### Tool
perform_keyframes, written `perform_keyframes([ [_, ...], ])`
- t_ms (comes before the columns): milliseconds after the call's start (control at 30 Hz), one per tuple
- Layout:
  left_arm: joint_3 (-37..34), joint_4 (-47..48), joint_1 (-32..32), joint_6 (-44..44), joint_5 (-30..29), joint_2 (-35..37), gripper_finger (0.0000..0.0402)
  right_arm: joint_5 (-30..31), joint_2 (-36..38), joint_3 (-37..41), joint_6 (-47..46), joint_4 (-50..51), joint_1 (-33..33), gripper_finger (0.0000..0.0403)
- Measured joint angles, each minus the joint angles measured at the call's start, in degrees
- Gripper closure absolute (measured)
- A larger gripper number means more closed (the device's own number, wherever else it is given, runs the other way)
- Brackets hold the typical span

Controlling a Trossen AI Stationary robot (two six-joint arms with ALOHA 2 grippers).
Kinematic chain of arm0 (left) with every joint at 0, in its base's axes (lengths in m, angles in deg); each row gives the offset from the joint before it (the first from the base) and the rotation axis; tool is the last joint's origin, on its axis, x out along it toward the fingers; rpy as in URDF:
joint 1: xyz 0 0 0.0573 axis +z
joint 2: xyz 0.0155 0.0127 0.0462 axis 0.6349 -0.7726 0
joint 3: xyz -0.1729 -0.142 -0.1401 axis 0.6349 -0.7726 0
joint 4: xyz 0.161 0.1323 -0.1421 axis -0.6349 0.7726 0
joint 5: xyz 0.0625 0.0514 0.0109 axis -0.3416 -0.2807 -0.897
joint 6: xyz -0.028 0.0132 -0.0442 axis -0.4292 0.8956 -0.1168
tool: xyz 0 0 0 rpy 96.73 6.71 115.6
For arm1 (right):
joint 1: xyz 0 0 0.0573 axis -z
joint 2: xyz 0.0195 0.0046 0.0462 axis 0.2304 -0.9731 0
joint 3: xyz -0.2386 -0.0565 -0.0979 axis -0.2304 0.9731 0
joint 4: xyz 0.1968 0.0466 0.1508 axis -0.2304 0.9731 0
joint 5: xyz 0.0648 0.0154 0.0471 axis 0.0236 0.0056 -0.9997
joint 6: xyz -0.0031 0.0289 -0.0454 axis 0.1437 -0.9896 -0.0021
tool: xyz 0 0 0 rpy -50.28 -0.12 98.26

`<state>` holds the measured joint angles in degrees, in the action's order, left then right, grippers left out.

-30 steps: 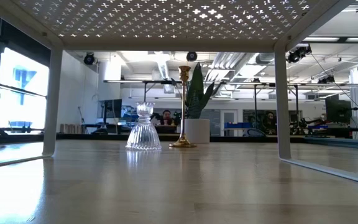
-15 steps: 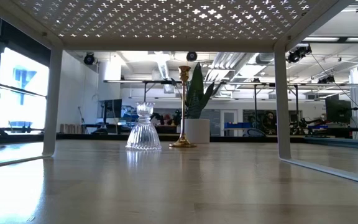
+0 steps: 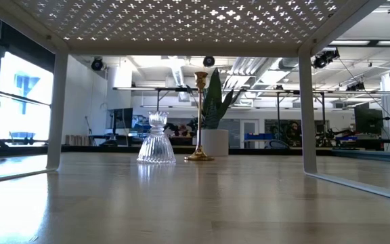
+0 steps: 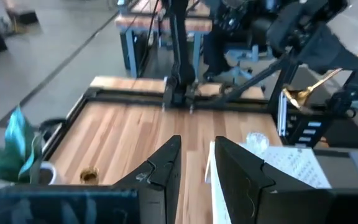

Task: Pick & Place candle stick holders
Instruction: Put the bottom gold candle holder on the shelf

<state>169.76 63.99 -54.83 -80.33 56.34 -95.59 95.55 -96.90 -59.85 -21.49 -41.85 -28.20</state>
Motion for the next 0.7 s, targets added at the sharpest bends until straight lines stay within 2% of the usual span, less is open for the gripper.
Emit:
perform_keyframes([
  [133,-0.02,3.55,0.00,-2.22,-0.01,0.98,0.0307,-0.40,-0.94,0.02,-7.99,3.21,-1.20,0.0397],
  [267,-0.02,7.18,0.00,-6.10,0.17,1.14,0.0307,1.80,-1.01,0.02,-16.52,10.23,-1.75,0.0397],
  [433,-0.02,11.75,0.00,-9.27,2.61,0.68,0.0307,3.83,-2.09,0.02,-22.38,13.41,-2.11,0.0397],
  [500,-0.04,12.53,0.00,-9.49,3.08,0.49,0.0307,2.36,-3.21,0.02,-22.39,12.94,-2.10,0.0397],
  [700,-0.04,12.37,0.00,-9.46,3.27,0.30,0.0307,-7.07,-5.84,-0.07,-24.97,7.81,-1.53,0.0397],
])
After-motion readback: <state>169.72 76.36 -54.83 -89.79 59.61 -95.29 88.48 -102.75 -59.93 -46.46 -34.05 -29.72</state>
